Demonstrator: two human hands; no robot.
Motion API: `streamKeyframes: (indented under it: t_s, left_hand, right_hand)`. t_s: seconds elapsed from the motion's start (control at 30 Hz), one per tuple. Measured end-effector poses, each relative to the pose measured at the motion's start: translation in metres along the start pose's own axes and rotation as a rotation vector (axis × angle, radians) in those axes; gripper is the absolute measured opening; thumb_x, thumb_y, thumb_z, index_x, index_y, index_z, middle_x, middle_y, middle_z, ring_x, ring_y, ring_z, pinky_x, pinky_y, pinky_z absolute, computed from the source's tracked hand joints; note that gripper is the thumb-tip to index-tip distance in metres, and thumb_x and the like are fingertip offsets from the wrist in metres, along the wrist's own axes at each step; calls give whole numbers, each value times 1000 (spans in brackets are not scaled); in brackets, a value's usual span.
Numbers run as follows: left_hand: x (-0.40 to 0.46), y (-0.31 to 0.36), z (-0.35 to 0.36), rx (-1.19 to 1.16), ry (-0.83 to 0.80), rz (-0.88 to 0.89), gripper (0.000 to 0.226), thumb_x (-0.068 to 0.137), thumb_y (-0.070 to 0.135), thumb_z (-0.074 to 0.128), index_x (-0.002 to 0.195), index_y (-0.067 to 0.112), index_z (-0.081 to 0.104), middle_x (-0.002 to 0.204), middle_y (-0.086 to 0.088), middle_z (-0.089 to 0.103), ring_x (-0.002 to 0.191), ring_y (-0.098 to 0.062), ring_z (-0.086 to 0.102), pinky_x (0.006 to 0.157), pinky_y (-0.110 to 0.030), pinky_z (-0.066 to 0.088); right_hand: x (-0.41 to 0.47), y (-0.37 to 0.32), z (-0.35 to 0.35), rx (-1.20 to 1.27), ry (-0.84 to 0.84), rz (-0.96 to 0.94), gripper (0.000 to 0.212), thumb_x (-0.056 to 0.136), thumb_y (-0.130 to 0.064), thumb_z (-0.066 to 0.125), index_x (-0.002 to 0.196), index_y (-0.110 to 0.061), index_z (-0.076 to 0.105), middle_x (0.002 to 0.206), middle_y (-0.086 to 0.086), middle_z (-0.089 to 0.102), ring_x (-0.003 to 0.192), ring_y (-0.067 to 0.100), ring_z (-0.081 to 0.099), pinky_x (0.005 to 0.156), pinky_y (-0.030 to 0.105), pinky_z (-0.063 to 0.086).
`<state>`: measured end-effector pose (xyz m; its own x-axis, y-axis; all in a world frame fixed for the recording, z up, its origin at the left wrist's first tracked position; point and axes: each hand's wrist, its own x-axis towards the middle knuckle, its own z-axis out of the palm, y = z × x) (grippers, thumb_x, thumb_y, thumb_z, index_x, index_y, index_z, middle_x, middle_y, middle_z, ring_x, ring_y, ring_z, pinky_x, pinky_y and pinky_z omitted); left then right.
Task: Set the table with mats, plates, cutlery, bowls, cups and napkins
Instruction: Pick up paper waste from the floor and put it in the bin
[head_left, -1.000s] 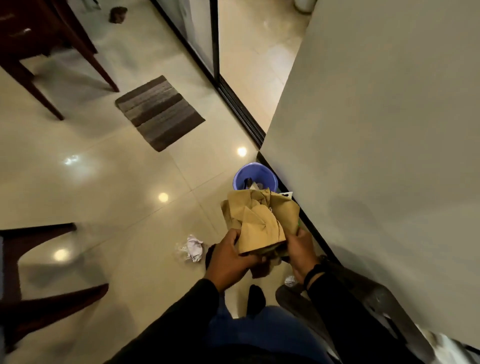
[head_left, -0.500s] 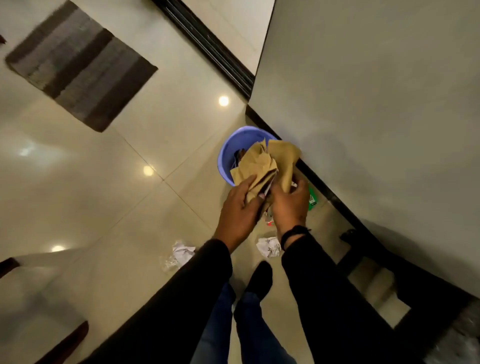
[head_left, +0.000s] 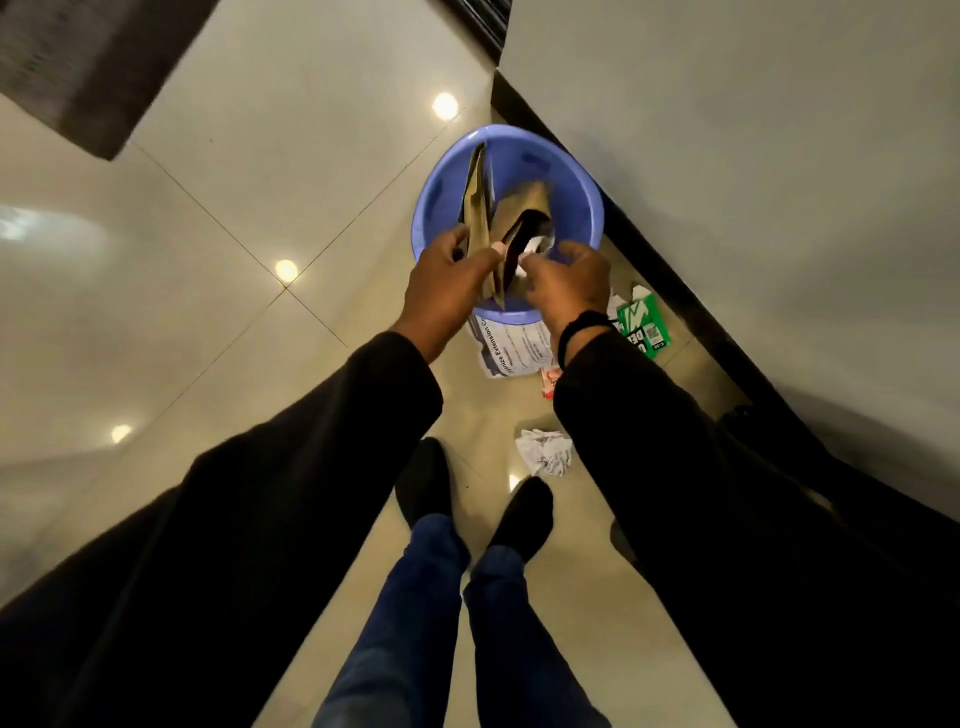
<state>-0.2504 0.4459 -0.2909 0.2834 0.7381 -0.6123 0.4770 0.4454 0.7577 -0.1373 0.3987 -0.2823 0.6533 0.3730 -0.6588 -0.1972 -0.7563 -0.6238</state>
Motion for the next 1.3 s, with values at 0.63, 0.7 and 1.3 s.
streamKeyframes:
  t_s: [0.63,0.7,1.3]
  left_hand:
    - [-184,-96,3,29,48,-219,16,96,15,65,111,15,70,106,1,72,94,-10,67,83,-17,50]
    - [-214,-119,-4,15,67,-259,14,96,14,64,108,12,71,102,2,72,91,-7,66,75,-7,45]
    - [-139,-391,-90,55,566,-694,85,65,35,93,137,16,52,138,-17,52,124,-35,54,106,-44,45]
  right_hand:
    - [-111,65,7,-151,-248,58,17,68,-36,64,83,-30,60,88,3,71,85,30,70,84,54,57]
    - [-134,84,16,-263,-401,65,13,73,-32,67,84,-29,61,92,5,71,87,29,70,85,53,57]
    - [-109,249,170,-822,-775,-41,64,89,-35,70,143,-16,44,141,7,54,126,24,53,99,25,40]
